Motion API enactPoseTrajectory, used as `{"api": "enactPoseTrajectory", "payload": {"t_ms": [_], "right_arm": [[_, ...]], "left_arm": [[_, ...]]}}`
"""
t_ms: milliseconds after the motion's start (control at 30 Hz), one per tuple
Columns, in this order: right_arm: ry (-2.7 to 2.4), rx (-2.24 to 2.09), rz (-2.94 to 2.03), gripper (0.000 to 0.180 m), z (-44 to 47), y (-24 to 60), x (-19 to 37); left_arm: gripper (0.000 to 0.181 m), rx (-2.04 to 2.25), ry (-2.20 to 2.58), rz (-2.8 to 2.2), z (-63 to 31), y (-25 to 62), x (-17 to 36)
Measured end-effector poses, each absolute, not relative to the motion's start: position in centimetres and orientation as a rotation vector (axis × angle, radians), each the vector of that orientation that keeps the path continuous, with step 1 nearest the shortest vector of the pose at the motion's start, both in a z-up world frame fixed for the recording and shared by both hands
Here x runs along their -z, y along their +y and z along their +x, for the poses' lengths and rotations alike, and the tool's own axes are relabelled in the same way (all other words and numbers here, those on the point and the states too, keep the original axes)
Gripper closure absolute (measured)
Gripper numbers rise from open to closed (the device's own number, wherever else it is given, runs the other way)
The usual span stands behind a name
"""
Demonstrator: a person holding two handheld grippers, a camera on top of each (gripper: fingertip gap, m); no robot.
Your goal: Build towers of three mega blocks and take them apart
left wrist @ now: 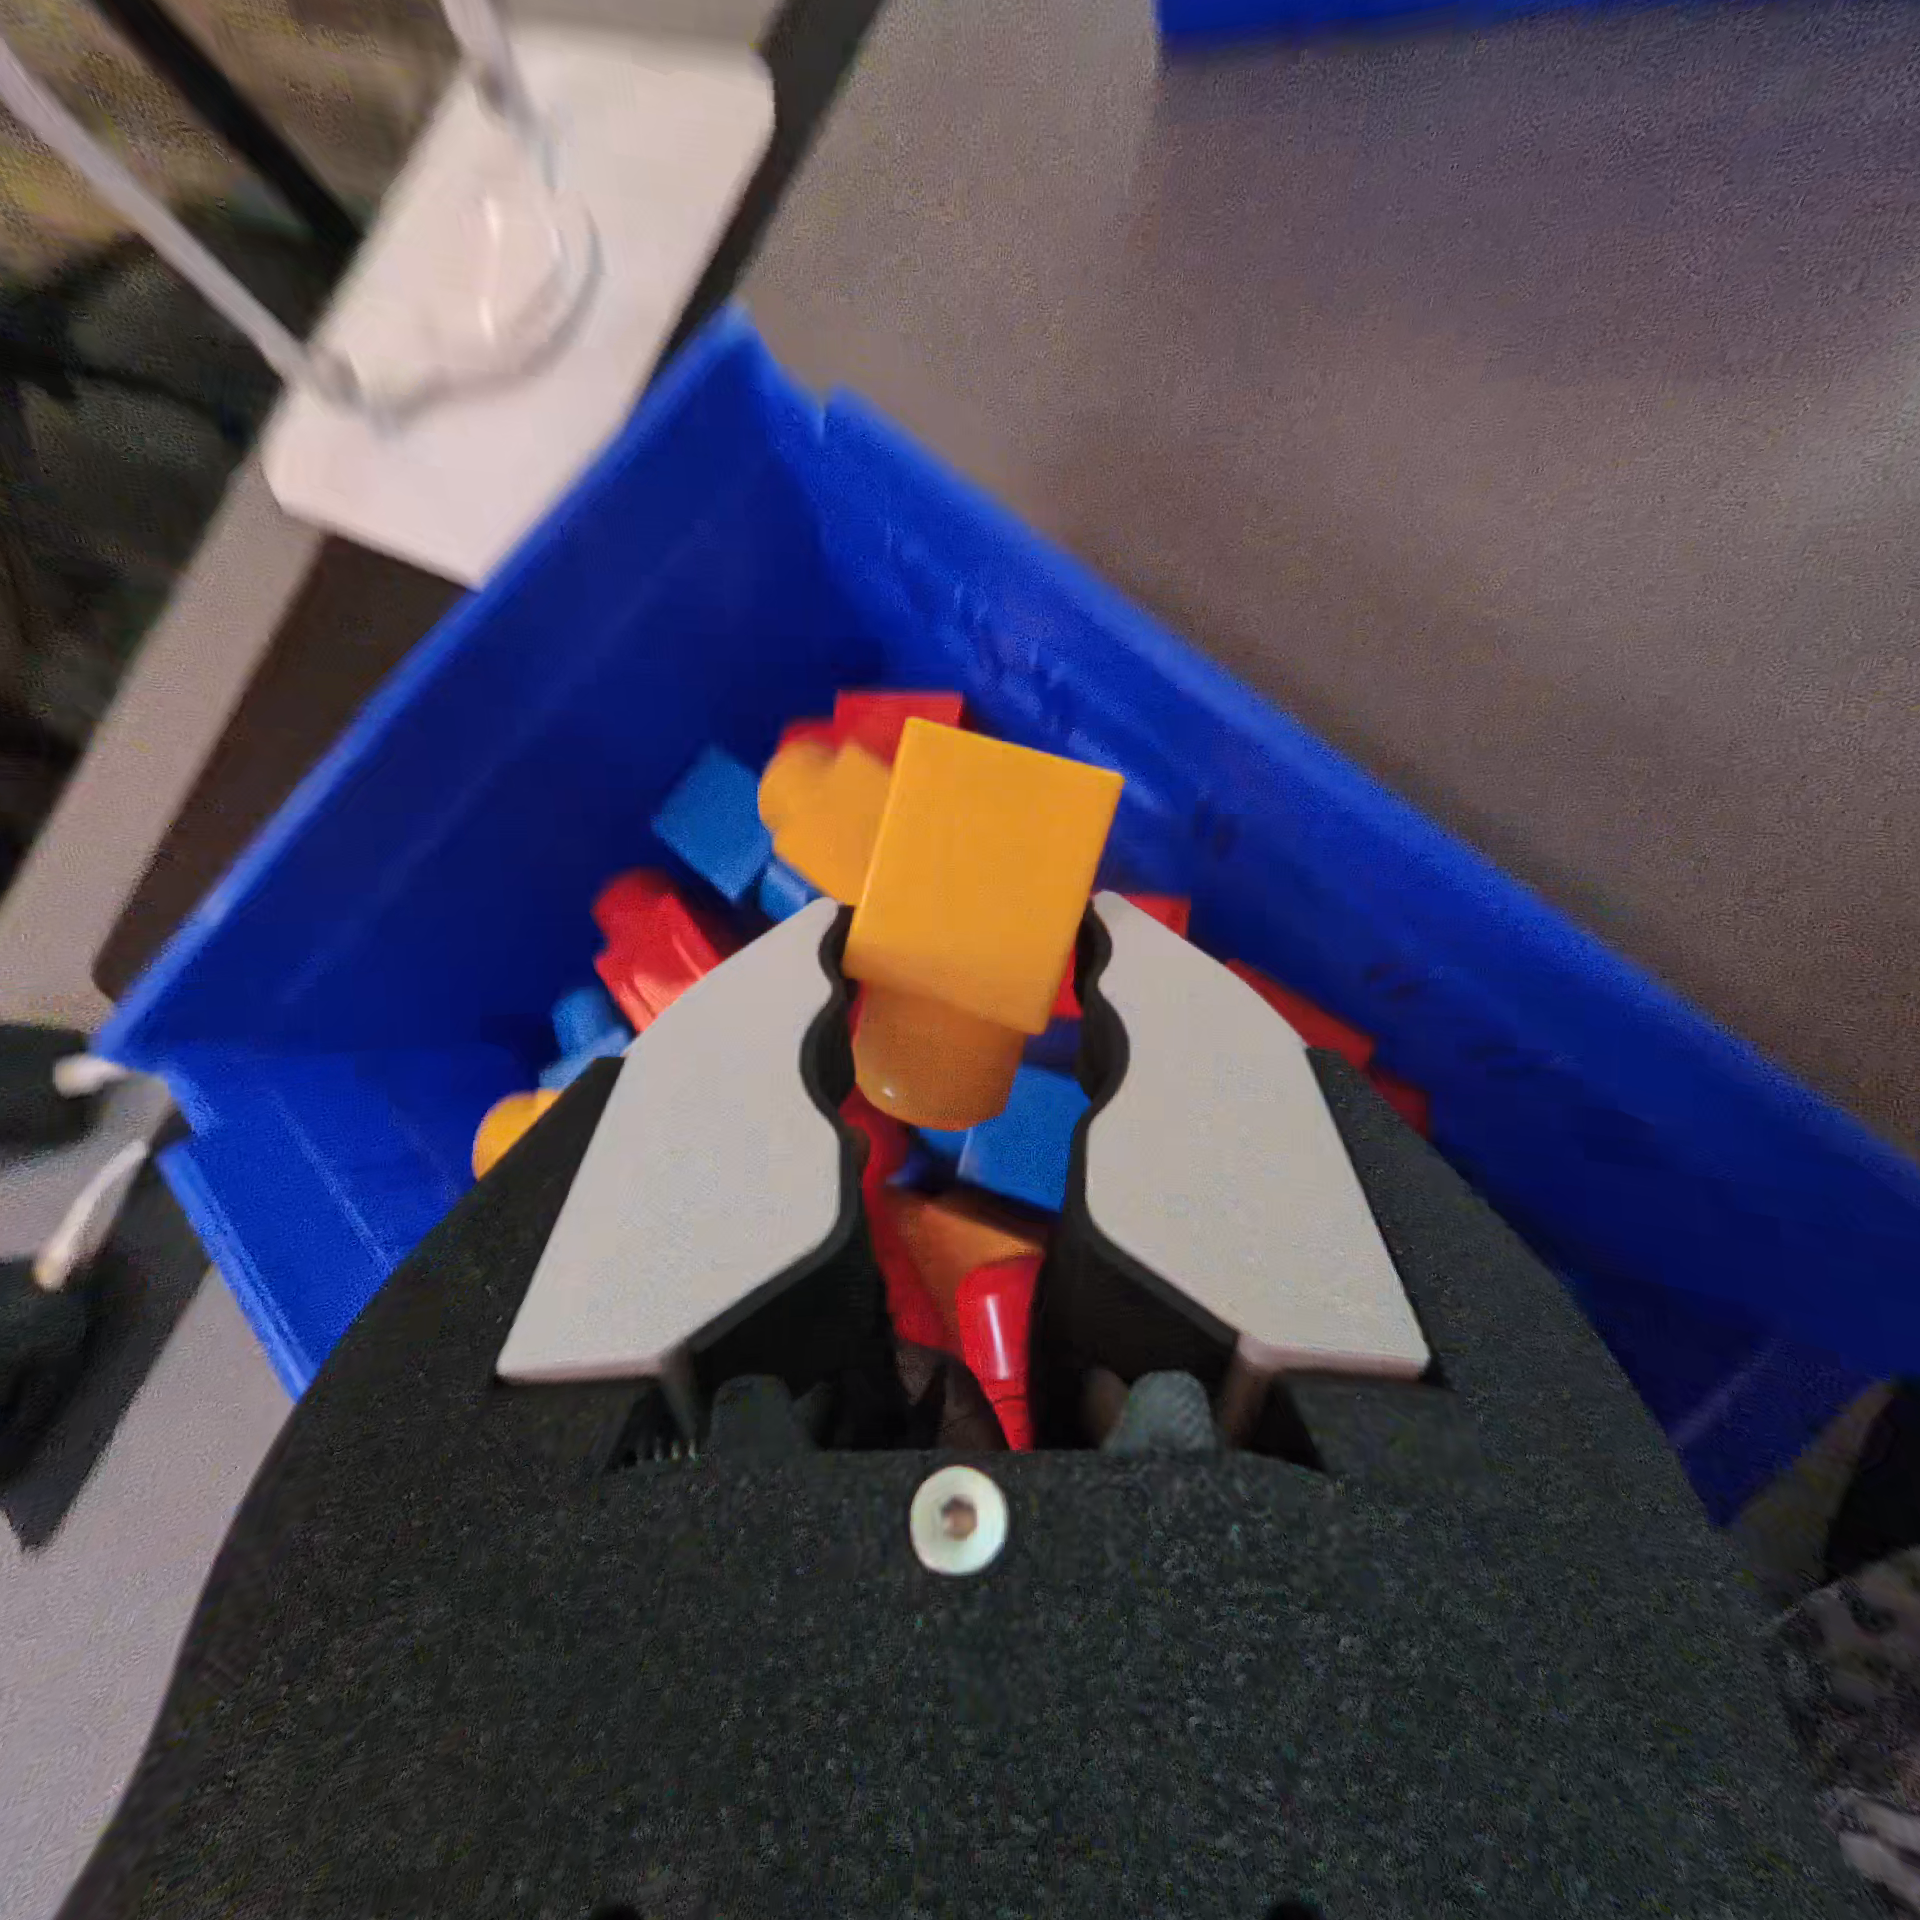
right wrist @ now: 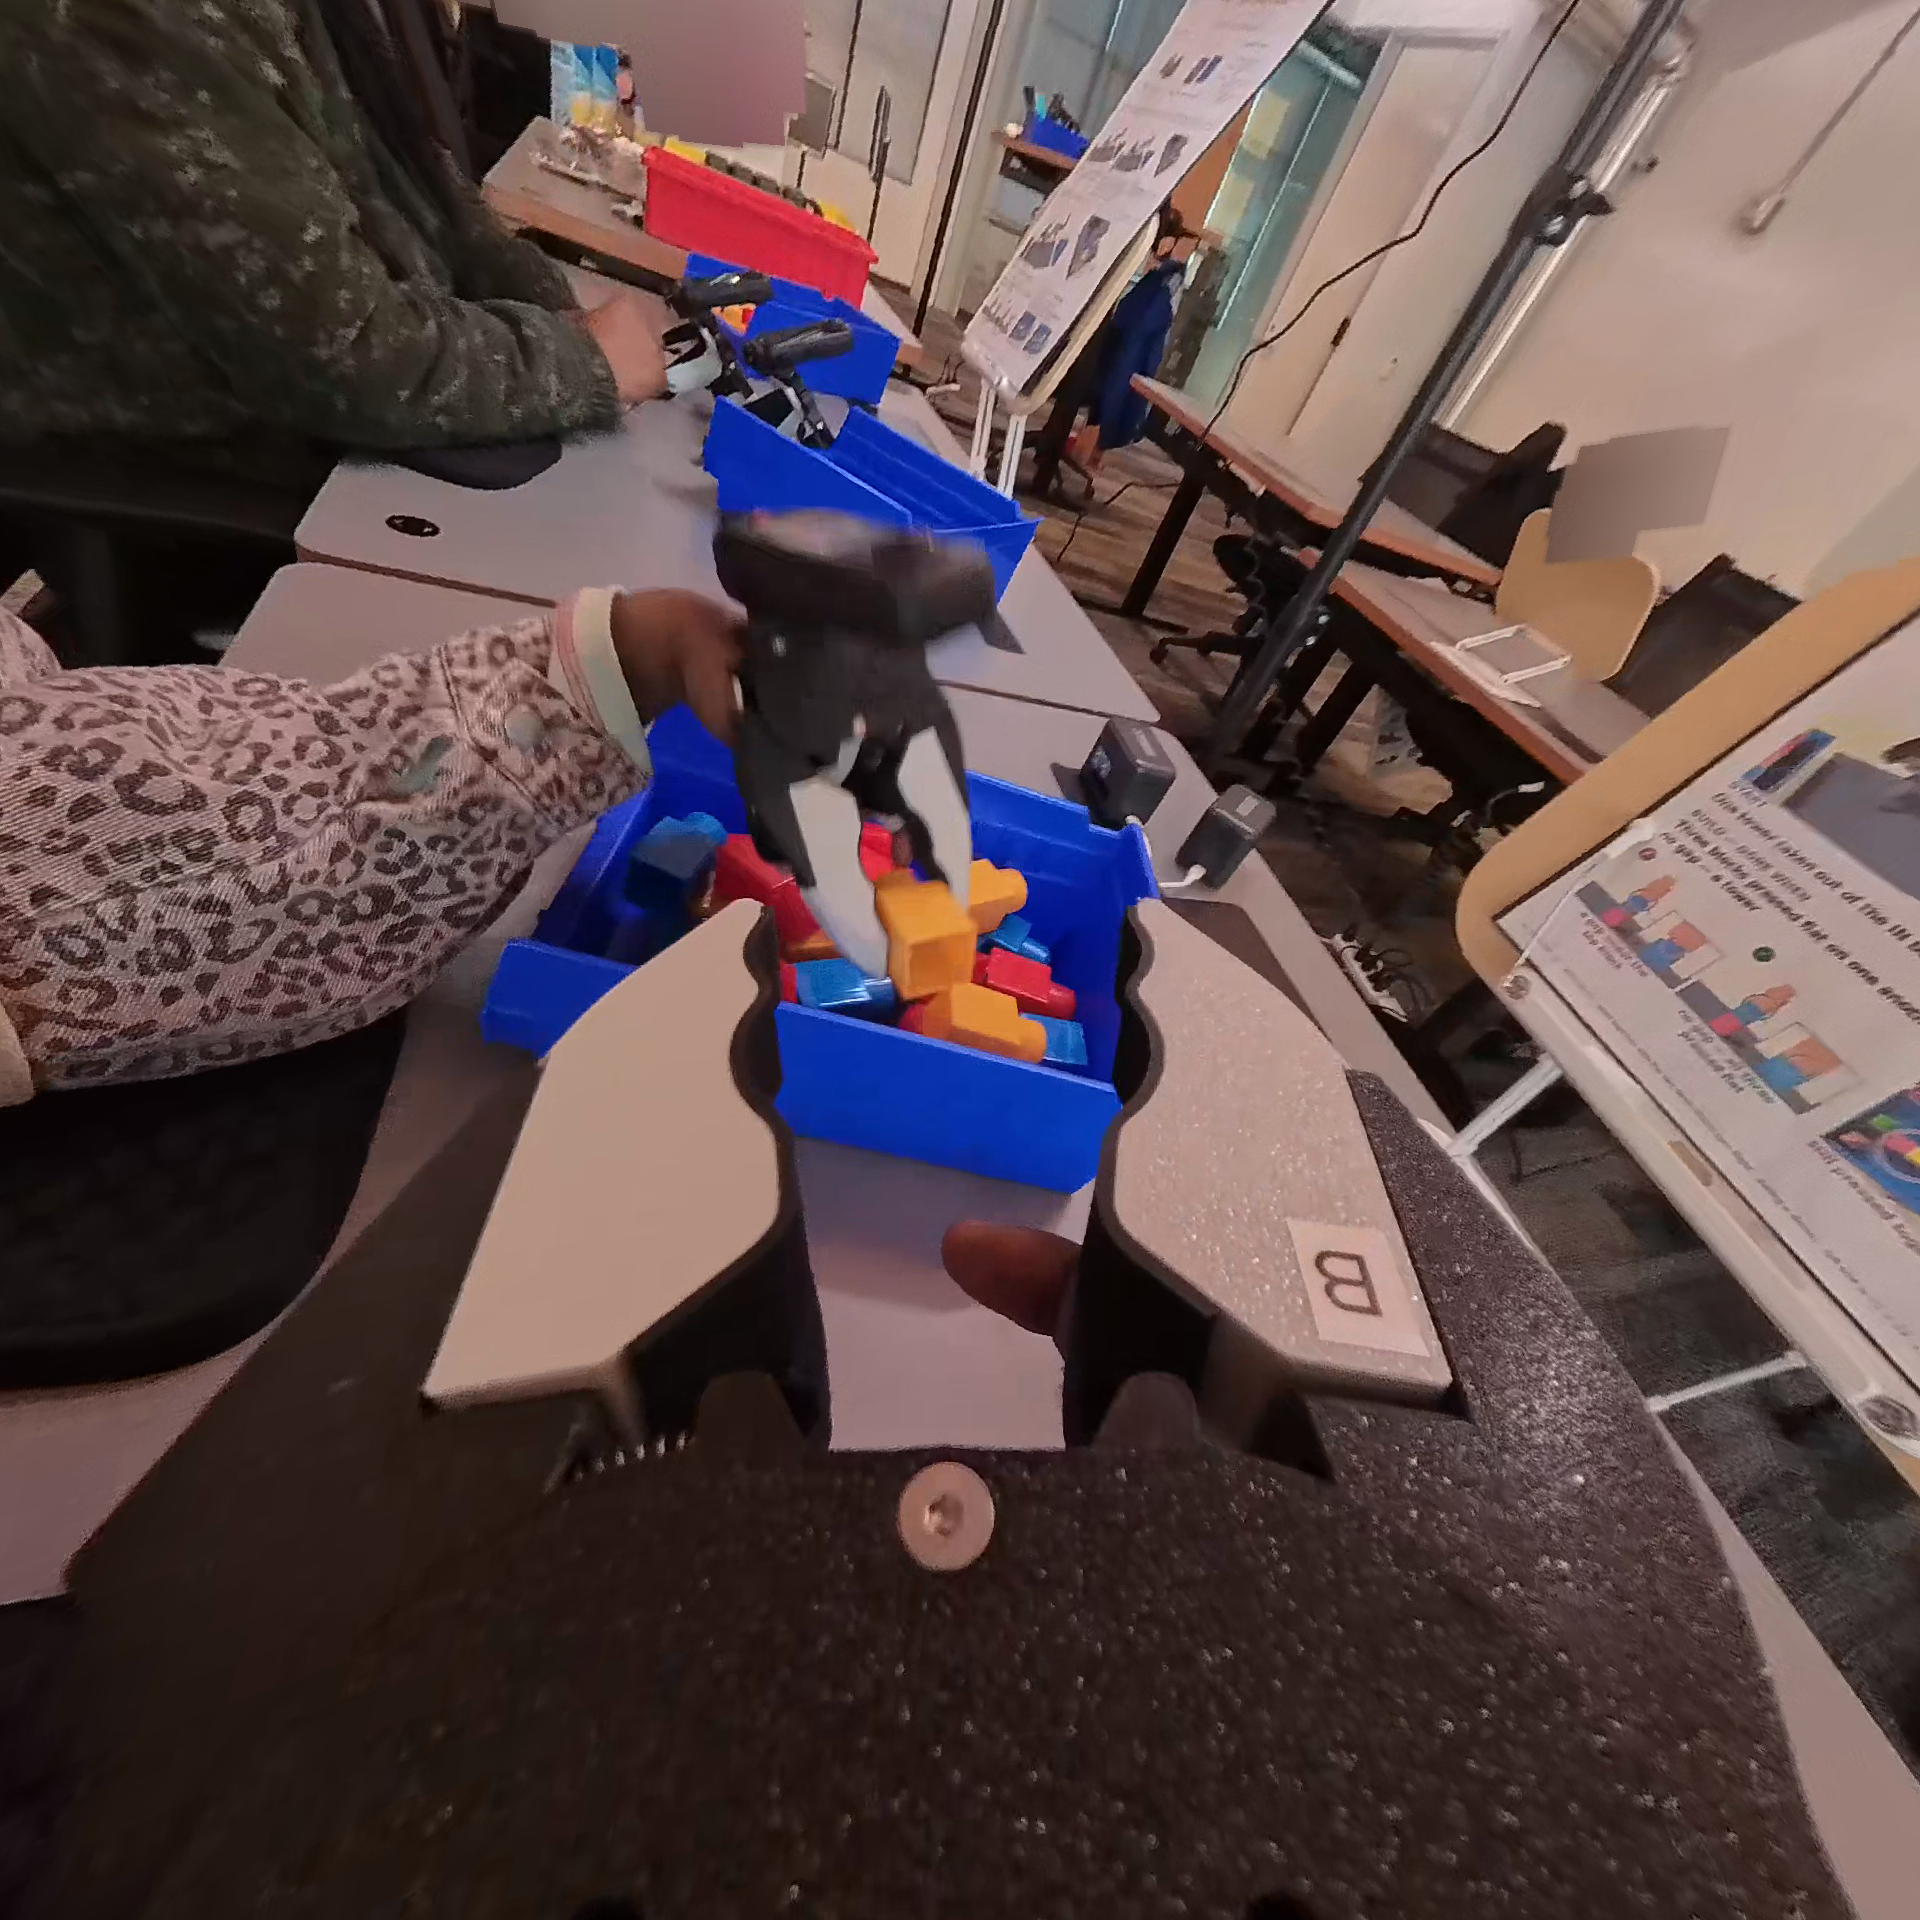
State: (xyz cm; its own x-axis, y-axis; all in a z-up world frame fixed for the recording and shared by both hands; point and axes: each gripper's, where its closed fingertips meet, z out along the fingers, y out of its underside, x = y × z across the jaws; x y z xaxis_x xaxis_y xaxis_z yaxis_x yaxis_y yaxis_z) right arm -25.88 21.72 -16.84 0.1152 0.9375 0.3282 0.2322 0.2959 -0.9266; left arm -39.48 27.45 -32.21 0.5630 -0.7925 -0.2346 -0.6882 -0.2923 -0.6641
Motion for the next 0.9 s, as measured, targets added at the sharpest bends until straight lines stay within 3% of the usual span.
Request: {"api": "enactPoseTrajectory", "payload": {"t_ms": [33, 133, 233, 333, 533, 600, 700, 900], "right_arm": [[-1.395, -0.756, -1.182, 0.118, -26.3, 21.6, 17.1], [-1.466, -0.788, -1.173, 0.117, -28.2, 20.8, 18.2], [-1.500, -0.833, -1.152, 0.117, -30.1, 19.6, 18.6], [-1.545, -0.864, -1.174, 0.136, -30.9, 18.7, 19.1], [-1.299, -0.848, -1.089, 0.142, -27.4, 20.5, 14.4], [-1.180, -0.846, -1.063, 0.142, -25.1, 21.4, 12.5], [-1.087, -0.821, -1.038, 0.142, -22.5, 21.9, 10.9], [-1.068, -0.730, -1.042, 0.142, -21.7, 22.3, 10.6]], "left_arm": [[0.140, 0.233, 1.178, -1.926, -38.2, 26.9, 29.7], [0.140, 0.343, 1.260, -1.645, -34.4, 23.6, 23.9], [0.140, 0.259, 1.387, -1.476, -31.5, 21.6, 21.6], [0.141, 0.213, 1.427, -1.390, -29.6, 20.5, 20.3], [0.137, 0.290, 1.068, -1.373, -31.6, 23.4, 17.0], [0.137, 0.243, 0.848, -1.601, -35.2, 26.8, 18.6], [0.126, 0.130, 0.667, -2.072, -40.0, 29.7, 25.9], [0.117, 0.207, 0.566, -2.433, -39.0, 31.2, 33.3]]}}
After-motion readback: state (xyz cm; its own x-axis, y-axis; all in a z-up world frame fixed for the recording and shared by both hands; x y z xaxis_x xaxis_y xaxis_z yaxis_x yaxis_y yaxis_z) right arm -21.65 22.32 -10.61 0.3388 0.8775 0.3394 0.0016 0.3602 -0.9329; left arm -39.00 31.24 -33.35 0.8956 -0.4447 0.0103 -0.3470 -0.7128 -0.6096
